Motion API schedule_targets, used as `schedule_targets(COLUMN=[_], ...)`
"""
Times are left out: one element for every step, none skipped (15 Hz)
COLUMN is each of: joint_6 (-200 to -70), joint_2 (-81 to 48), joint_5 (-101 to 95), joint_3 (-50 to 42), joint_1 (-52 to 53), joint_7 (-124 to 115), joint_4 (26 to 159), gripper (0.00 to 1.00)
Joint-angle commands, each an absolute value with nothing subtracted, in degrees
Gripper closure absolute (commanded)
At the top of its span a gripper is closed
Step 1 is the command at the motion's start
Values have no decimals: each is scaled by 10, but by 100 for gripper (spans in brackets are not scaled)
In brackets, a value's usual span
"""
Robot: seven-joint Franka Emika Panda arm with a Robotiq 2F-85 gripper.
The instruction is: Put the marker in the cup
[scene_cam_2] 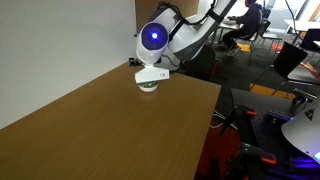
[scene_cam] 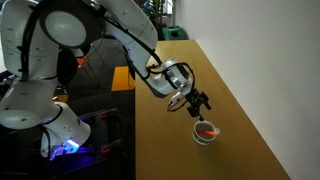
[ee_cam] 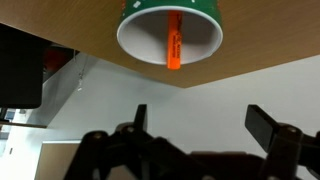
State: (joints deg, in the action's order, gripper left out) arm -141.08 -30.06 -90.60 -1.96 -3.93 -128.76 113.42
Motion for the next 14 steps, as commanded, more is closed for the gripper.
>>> schedule_targets(joint_6=[-1460,-1489,-1514,-1548,-1576,-1602,-1628,-1652,-1673,-1688,-1698,-1710,-1714,-1719], joint_2=[-218,-203,-189,-177,-161,-151,-140,-129,-121,-111,-103,-94,-87,-79], joint_5=[-899,-892,-886,-882,-872,-864,-855,-842,-828,-814,-799,-783,-771,-755], joint_3=[-7,-4,-3,-4,-5,-6,-7,-7,-7,-7,-6,-5,-5,-4], joint_1=[-50,-56,-58,-62,-64,-67,-71,-76,-79,-82,-84,-86,-85,-86], joint_7=[-1263,-1243,-1226,-1204,-1180,-1160,-1134,-1105,-1077,-1047,-1021,-990,-971,-944], joint_4=[1214,1230,1245,1259,1276,1289,1303,1318,1331,1344,1357,1370,1379,1391], gripper=[0,0,0,0,0,0,0,0,0,0,0,0,0,0])
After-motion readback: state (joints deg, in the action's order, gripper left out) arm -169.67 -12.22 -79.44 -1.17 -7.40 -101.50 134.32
